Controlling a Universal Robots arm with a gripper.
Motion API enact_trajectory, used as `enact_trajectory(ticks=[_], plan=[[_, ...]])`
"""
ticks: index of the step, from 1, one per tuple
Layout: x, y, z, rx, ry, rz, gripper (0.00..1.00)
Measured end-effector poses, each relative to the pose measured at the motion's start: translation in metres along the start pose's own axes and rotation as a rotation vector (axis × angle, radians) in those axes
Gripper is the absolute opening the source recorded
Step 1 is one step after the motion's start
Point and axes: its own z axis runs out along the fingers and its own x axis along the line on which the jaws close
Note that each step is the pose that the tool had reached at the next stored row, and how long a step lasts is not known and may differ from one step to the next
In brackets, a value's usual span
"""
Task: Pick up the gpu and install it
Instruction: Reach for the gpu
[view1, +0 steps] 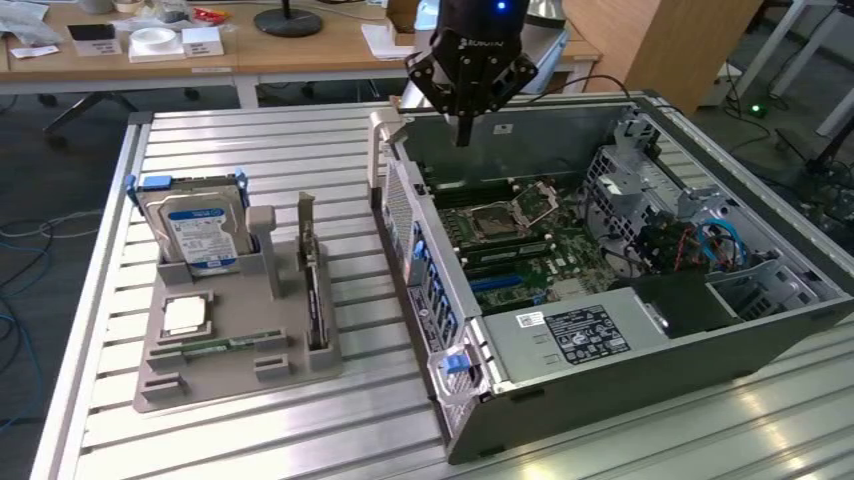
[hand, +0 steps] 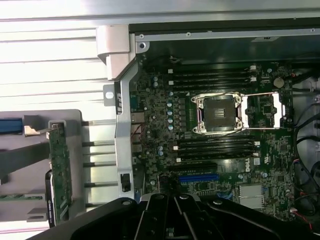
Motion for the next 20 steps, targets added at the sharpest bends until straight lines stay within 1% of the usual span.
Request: enact_trajectory(ticks=[16,20], plan=[[0.023,-0.0017,-0.0006,0.0,0.0,0.0,0.11],[0.032,-0.0024,-0.0008,0.0,0.0,0.0,0.11]])
